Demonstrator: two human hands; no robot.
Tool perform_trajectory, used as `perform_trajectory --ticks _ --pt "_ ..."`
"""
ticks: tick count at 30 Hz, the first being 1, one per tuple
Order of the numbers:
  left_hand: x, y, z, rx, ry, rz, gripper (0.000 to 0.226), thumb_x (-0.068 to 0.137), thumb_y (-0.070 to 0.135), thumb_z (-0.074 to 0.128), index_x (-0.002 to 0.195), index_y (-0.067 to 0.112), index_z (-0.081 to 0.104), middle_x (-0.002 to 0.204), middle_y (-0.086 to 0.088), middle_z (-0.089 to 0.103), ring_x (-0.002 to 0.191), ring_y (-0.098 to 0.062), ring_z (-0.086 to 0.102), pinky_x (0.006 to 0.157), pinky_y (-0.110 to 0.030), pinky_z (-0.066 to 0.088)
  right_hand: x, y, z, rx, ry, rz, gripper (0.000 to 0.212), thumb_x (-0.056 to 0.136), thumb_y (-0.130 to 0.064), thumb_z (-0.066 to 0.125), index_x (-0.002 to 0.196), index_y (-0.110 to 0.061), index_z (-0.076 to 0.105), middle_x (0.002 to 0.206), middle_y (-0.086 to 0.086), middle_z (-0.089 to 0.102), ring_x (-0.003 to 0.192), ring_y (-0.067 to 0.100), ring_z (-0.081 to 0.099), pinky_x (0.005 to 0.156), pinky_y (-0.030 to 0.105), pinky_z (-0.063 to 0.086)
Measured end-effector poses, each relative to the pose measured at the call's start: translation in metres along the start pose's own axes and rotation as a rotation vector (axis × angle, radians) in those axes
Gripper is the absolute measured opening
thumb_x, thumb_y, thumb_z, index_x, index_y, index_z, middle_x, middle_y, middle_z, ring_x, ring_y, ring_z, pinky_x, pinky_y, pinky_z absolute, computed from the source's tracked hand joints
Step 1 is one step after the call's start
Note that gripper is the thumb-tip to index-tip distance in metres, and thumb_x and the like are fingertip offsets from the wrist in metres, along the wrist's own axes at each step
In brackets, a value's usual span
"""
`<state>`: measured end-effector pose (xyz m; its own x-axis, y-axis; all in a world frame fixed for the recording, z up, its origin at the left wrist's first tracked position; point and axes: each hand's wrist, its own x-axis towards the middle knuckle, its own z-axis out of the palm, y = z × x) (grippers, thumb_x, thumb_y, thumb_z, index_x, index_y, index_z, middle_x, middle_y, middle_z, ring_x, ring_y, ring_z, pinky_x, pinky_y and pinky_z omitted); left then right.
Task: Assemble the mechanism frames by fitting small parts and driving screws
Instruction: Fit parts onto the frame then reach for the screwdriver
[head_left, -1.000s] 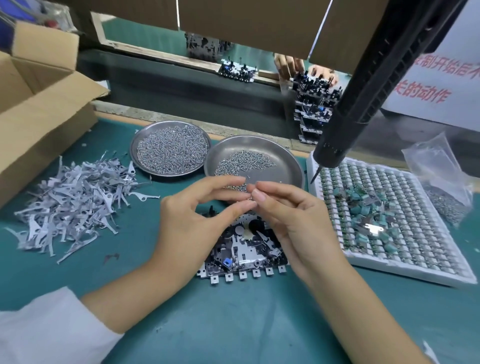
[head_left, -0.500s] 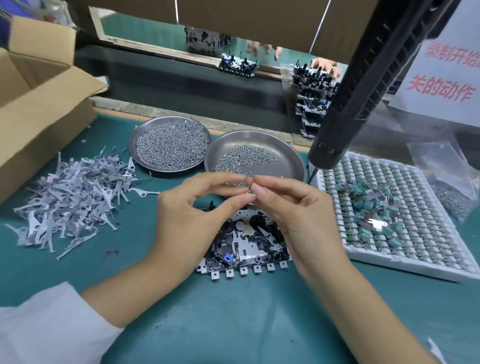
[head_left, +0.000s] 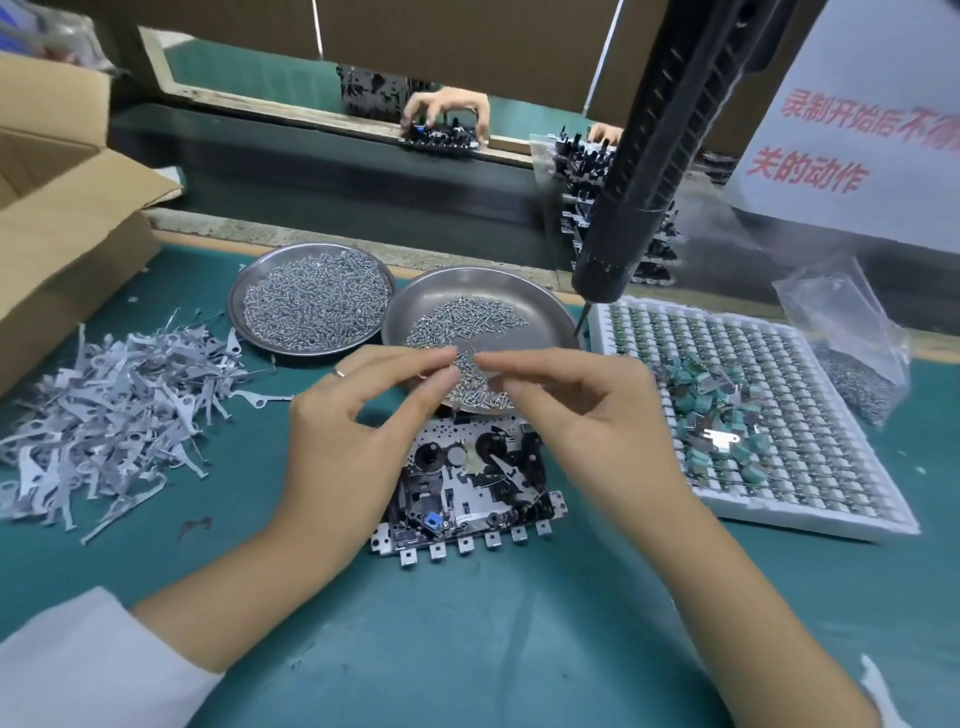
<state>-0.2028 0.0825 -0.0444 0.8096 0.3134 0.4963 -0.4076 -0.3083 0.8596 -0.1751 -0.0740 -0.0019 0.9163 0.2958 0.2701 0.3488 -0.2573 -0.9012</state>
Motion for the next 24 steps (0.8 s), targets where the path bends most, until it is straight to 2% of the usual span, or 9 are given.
perform_trajectory --ticks 3,6,10,12,14,17,20,22,24 --pt "0.001 -0.002 -0.001 -0.018 0.012 -0.034 0.015 0.079 0.029 0.068 0.091 0.038 0.070 0.092 0.019 0.070 0.090 0.002 0.063 0.079 -0.007 0.042 0.012 0.001 -0.040 -0.272 0.039 0.110 0.040 0.080 0.005 0.055 0.066 -0.029 0.072 0.066 -0.005 0.072 0.066 0.011 0.067 0.067 0.022 0.054" --pt "0.001 -0.004 0.000 -0.048 0.020 -0.069 0.013 0.079 0.031 0.069 0.086 0.042 0.070 0.088 0.022 0.071 0.086 0.004 0.064 0.078 -0.007 0.043 0.018 0.010 -0.078 -0.604 0.154 0.184 0.028 0.080 -0.002 0.056 0.076 -0.025 0.072 0.071 -0.003 0.069 0.061 0.013 0.061 0.050 0.013 0.045" --pt "0.001 -0.004 0.001 -0.065 0.016 -0.083 0.015 0.081 0.021 0.072 0.086 0.035 0.071 0.086 0.019 0.072 0.083 0.001 0.066 0.072 -0.006 0.045 0.021 0.022 -0.093 -0.823 0.112 0.195 0.026 0.085 -0.010 0.063 0.110 -0.017 0.070 0.100 -0.002 0.069 0.078 0.018 0.061 0.071 0.025 0.040" --pt "0.001 -0.002 0.002 -0.086 0.019 -0.103 0.014 0.080 0.020 0.073 0.085 0.032 0.071 0.085 0.017 0.072 0.082 0.001 0.067 0.070 -0.005 0.045 0.022 0.027 -0.090 -0.935 0.011 0.181 0.034 0.086 -0.009 0.060 0.119 -0.014 0.066 0.117 0.006 0.066 0.101 0.025 0.059 0.084 0.030 0.045" --pt "0.000 0.000 0.002 -0.112 0.021 -0.123 0.011 0.079 0.020 0.073 0.083 0.029 0.070 0.083 0.016 0.072 0.080 0.002 0.067 0.068 -0.005 0.046 0.023 0.031 -0.085 -1.033 -0.038 0.159 0.040 0.085 -0.004 0.055 0.122 -0.014 0.064 0.117 0.012 0.066 0.114 0.030 0.050 0.094 0.039 0.044" --pt "0.000 0.001 0.003 -0.136 0.019 -0.142 0.010 0.079 0.018 0.074 0.083 0.025 0.068 0.081 0.012 0.072 0.078 0.001 0.067 0.067 -0.006 0.047 0.023 0.034 -0.083 -1.051 -0.020 0.118 0.039 0.085 0.002 0.054 0.118 -0.015 0.068 0.108 0.016 0.068 0.111 0.031 0.049 0.091 0.041 0.044" --pt "-0.001 0.001 0.002 -0.141 -0.002 -0.136 0.010 0.079 0.018 0.073 0.083 0.025 0.068 0.084 0.011 0.072 0.081 -0.002 0.067 0.071 -0.008 0.047 0.023 0.035 -0.086 -1.018 -0.027 0.097 0.035 0.089 0.000 0.054 0.115 -0.018 0.069 0.110 0.014 0.067 0.102 0.026 0.055 0.087 0.034 0.044" --pt "0.000 0.001 0.001 -0.141 -0.017 -0.129 0.010 0.077 0.020 0.072 0.084 0.027 0.068 0.085 0.012 0.072 0.083 -0.003 0.066 0.075 -0.009 0.047 0.022 0.029 -0.087 -0.869 0.031 0.098 0.029 0.090 -0.005 0.058 0.109 -0.021 0.072 0.106 0.008 0.070 0.082 0.012 0.060 0.076 0.023 0.042" --pt "0.000 0.001 0.001 -0.148 -0.024 -0.128 0.012 0.075 0.023 0.071 0.084 0.029 0.067 0.084 0.013 0.071 0.082 -0.002 0.065 0.076 -0.010 0.047 0.021 0.021 -0.087 -0.602 0.043 0.139 0.025 0.087 -0.007 0.066 0.094 -0.029 0.075 0.091 -0.003 0.074 0.070 0.002 0.063 0.067 0.017 0.046"
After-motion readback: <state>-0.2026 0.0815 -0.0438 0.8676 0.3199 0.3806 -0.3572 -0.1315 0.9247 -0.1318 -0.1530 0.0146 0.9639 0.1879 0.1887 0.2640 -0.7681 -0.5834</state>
